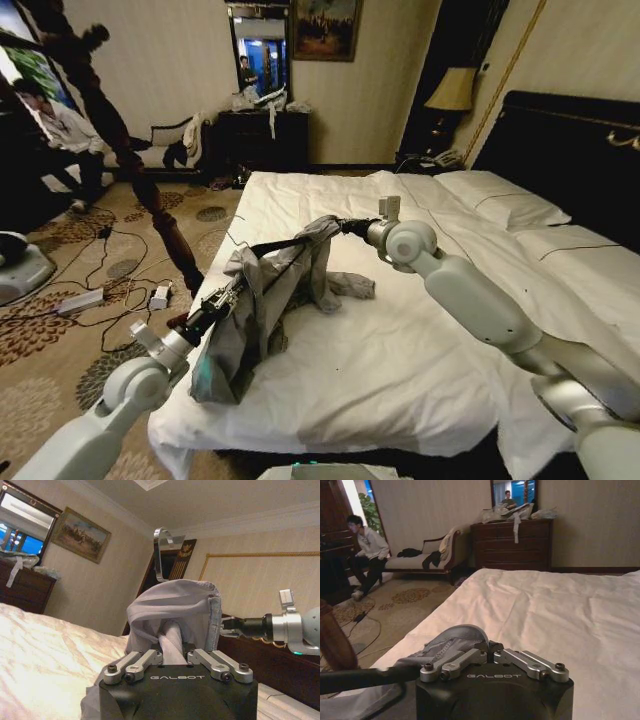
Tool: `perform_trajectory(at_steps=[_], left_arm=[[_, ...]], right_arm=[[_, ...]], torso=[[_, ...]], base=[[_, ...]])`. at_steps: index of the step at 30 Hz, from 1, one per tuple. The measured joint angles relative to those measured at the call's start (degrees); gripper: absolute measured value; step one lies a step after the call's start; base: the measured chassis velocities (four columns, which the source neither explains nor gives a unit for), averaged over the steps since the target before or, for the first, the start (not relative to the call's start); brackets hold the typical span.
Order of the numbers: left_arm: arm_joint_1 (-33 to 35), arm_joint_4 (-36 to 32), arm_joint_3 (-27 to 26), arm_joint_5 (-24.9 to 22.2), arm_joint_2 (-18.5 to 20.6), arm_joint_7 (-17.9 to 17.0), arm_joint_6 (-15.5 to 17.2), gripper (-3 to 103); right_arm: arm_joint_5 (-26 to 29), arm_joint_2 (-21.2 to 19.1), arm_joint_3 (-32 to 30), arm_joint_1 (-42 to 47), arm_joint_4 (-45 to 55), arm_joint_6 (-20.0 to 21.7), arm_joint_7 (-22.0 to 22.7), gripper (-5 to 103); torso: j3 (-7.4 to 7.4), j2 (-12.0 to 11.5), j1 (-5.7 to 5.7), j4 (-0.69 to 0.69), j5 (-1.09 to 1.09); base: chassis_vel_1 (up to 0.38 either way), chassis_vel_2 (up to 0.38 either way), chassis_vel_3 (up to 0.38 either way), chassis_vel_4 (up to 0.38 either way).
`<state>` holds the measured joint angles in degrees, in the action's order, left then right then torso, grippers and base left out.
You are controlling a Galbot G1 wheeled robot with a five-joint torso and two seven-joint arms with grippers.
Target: Pick up the clothes from the bed and hang them on the clothes hanger.
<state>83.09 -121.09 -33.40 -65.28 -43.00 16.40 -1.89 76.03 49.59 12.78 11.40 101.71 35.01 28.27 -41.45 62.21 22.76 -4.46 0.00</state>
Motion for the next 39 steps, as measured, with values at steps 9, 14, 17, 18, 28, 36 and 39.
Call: perform_trajectory(at_steps=[9,14,17,18,28,36,39], left_arm=[[-0.6,1.7,-3.2,-1.8,1.3,0.3,0.0,16],[-1.1,2.0,-4.0,-2.8,1.8,0.1,0.2,16],[0.0,1.7,-4.6,-2.5,1.8,0.4,0.2,16],[0.7,1.7,-5.3,-1.9,1.8,0.7,0.0,16],[3.9,-0.6,-8.0,-2.7,2.1,2.3,-0.3,16],[11.6,-4.2,-9.5,0.5,0.7,5.4,-0.9,16],[12.9,-4.5,-9.2,1.2,-0.1,5.9,-1.2,16]], right_arm=[[2.8,0.3,-1.1,-0.8,2.8,-0.4,1.1,0],[3.3,0.5,-1.3,-0.8,4.1,-0.4,2.0,0],[3.2,0.6,-1.5,-0.8,3.3,-0.7,2.4,0],[3.5,0.7,-1.9,-0.9,3.1,-0.7,2.6,0],[4.4,0.7,-1.9,-0.3,3.2,-0.2,3.2,0],[2.8,1.7,-0.8,-2.0,-1.2,-0.7,2.7,0],[2.8,1.7,-0.2,-2.8,-1.2,-0.7,2.7,0]], torso=[[0.0,0.0,-0.01,0.01,-0.01],[0.0,0.0,0.0,-0.02,-0.01],[0.0,0.0,0.0,0.0,-0.01],[0.0,0.0,0.0,0.01,0.0],[0.0,0.0,0.0,-0.01,0.0],[0.0,0.0,0.0,0.01,0.0],[0.0,0.0,0.0,0.01,0.0]], base=[[0.0,0.0,0.0,0.0],[0.0,0.0,0.0,0.0],[0.0,0.0,0.0,0.0],[0.0,0.0,0.0,0.0],[0.0,0.0,0.0,0.0],[0.0,0.0,0.0,0.0],[0.0,0.0,0.0,0.0]])
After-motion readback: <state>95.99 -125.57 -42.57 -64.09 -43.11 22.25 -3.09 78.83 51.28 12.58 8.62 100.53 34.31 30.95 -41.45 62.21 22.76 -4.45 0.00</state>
